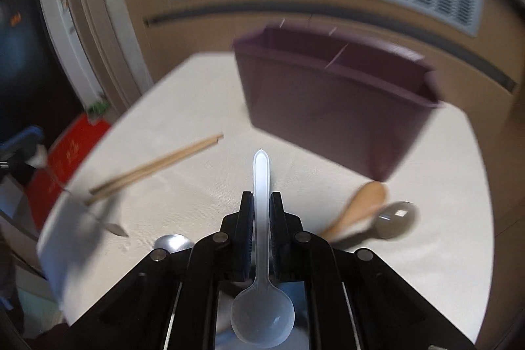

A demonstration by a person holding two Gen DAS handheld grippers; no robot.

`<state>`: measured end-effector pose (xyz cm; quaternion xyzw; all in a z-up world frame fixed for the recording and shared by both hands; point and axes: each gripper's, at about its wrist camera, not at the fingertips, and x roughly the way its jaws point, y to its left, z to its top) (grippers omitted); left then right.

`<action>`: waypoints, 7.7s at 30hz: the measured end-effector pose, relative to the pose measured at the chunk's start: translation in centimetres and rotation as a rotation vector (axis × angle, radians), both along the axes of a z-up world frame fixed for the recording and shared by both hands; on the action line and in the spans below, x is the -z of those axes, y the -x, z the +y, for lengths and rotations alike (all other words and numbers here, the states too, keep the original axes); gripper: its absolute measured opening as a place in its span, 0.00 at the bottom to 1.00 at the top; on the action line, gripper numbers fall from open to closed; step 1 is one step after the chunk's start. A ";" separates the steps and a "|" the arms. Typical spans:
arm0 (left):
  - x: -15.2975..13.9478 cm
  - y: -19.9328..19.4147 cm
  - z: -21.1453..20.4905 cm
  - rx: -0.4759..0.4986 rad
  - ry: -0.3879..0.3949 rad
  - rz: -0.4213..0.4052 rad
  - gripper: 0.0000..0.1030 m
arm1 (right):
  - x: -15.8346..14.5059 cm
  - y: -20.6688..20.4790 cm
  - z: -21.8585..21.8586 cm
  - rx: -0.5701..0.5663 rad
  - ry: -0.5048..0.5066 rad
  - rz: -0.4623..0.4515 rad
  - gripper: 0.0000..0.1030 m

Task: Organize utensils
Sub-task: 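Lift the white ball-handled spoon with the left gripper while the right gripper lifts the white plastic spoon, then carry both spoons over the maroon caddy and release them inside, then lower the left gripper to a chopstick while the right gripper reaches the blue spoon, then grasp a wooden chopstick with the left gripper while the right gripper grasps the blue spoon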

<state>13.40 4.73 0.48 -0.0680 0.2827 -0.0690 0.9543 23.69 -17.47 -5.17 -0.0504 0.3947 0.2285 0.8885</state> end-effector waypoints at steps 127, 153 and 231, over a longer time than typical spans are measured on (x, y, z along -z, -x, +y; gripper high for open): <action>-5.4 -4.0 -1.6 0.054 -0.032 -0.111 0.22 | -4.3 6.2 -9.8 0.185 -0.176 -0.160 0.08; -6.0 -24.1 -7.7 0.291 0.088 -0.030 0.24 | -8.1 -10.1 -7.0 0.208 -0.256 -0.343 0.19; 11.4 -6.6 -2.2 0.027 0.112 0.349 0.25 | 4.6 0.4 0.6 0.060 -0.045 0.110 0.33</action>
